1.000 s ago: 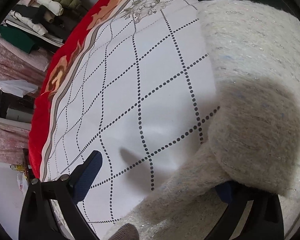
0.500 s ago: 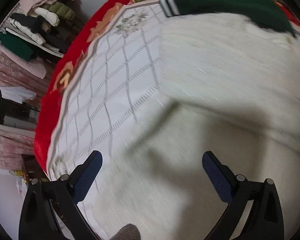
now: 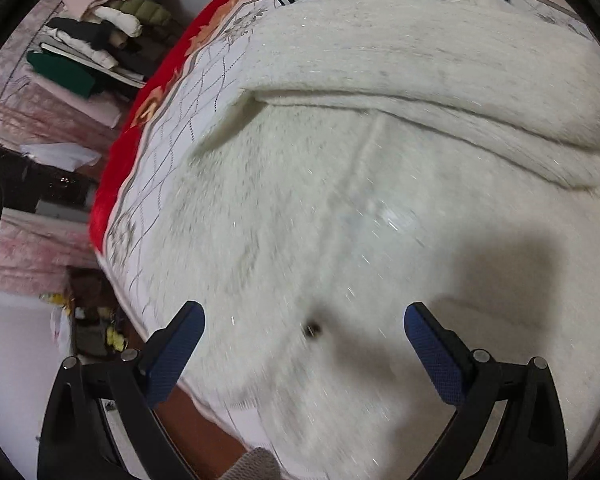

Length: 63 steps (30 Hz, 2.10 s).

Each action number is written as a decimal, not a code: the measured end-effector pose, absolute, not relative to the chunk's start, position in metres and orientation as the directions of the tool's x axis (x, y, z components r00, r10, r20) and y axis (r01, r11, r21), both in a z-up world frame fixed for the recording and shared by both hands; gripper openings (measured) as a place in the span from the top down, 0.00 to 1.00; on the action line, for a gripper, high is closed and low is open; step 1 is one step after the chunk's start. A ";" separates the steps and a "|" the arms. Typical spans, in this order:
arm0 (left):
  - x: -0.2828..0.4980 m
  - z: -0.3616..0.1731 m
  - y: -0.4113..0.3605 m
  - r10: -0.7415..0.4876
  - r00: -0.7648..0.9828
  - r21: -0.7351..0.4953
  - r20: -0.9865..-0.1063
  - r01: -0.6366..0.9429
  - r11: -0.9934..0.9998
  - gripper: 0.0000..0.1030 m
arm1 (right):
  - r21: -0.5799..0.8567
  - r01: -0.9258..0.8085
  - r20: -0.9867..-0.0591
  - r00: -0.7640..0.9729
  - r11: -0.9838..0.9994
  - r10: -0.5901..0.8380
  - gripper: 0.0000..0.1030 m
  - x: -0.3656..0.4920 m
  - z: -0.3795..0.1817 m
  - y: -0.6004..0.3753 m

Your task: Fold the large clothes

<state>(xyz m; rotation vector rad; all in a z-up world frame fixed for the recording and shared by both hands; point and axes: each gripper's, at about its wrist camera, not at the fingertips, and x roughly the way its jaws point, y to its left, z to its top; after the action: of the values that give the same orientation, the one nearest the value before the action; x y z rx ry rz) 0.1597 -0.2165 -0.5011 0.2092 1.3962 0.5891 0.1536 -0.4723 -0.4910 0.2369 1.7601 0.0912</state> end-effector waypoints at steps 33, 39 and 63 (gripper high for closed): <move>0.146 -0.586 -0.375 0.658 -0.075 0.648 -0.749 -0.288 0.705 0.06 | 0.179 0.175 -0.974 -0.109 0.968 0.200 0.36 0.225 -0.524 -0.638; 0.154 -0.574 -0.343 0.537 -0.036 0.516 -0.843 -0.338 0.787 0.77 | 0.430 0.112 -0.902 0.004 0.896 0.432 0.36 0.285 -0.531 -0.594; 0.170 -0.491 -0.274 0.436 0.084 0.360 -0.896 -0.436 0.824 0.87 | 0.821 0.393 -0.525 0.237 0.413 0.818 0.90 0.310 -0.577 -0.443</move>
<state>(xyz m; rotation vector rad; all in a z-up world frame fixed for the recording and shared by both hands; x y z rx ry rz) 0.1697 -0.2740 -0.4906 -0.0004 1.3367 0.6508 0.3097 -0.4426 -0.5772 1.1874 1.3731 0.4124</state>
